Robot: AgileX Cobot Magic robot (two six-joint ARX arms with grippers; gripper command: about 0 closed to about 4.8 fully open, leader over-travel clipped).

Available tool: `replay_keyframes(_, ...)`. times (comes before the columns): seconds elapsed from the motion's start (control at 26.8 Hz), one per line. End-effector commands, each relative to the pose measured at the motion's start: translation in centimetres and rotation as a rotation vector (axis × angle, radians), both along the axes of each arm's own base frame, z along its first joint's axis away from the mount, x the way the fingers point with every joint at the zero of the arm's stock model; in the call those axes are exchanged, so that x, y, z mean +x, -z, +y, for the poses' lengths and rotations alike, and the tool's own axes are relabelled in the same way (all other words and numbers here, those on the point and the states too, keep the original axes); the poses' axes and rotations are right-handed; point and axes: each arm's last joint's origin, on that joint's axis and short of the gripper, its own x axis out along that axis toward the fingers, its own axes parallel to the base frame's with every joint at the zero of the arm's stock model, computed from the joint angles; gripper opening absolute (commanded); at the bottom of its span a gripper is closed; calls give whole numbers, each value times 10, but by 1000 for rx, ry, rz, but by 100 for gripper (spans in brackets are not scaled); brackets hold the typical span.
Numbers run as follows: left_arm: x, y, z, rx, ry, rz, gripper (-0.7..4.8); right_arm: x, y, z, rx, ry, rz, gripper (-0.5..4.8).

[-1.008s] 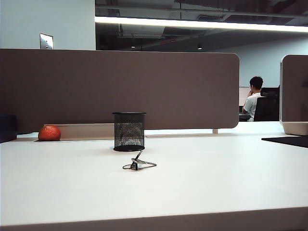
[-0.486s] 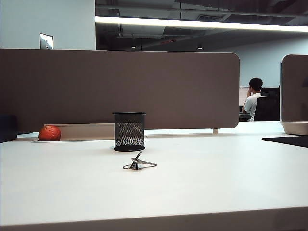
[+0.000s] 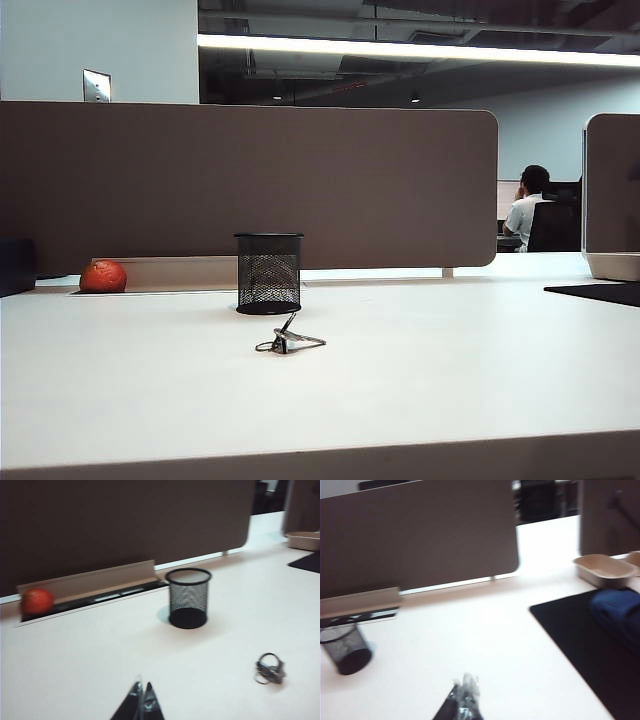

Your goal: Pick up a bunch of keys from the table, then put them into the black basket.

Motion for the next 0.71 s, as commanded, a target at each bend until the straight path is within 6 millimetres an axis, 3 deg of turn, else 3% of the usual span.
replay_keyframes(0.04,-1,-4,-1,2,50,-20,-6,8,-19,1,13,-57,44,-6)
replay_keyframes(0.19,-2,-4,-2,1,87,-20,-5,28,-47,0,45,-119,197,0)
replay_keyframes(0.45,-2,-4,-2,-25,88,-8,-6,64,-75,9,91,-351,315,5)
replay_keyframes(0.63,-2,-4,-2,-25,88,-8,-6,91,-79,28,114,-498,419,87)
replay_keyframes(0.71,-1,-4,-2,-25,87,-8,-6,107,-76,44,163,-566,504,155)
